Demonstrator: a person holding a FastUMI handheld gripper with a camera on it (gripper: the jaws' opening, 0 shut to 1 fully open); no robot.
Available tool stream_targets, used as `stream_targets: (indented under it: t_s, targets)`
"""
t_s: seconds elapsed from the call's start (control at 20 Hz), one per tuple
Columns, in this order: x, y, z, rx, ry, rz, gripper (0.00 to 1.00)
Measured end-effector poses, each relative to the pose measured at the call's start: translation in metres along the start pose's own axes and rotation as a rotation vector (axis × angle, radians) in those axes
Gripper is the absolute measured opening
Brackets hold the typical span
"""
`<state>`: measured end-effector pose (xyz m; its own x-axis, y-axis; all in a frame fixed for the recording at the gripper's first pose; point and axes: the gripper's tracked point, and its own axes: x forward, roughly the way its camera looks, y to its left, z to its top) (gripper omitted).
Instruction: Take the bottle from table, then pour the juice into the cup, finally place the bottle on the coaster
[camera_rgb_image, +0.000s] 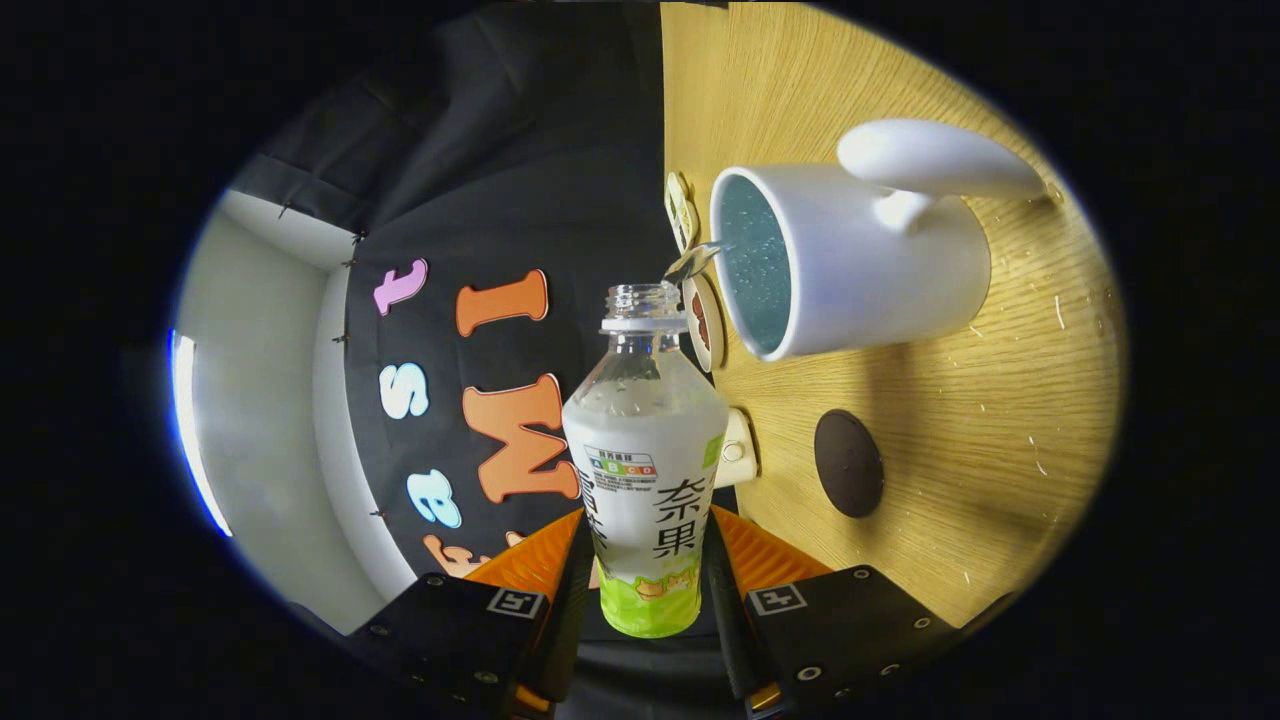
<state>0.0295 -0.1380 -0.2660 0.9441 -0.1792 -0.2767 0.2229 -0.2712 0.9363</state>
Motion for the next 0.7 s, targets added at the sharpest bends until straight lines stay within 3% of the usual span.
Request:
stream_targets:
  t_s: [0.7]
  targets:
    - [0.0026, 0.0083, 0.0114, 0.050, -0.024, 0.026, 0.59]
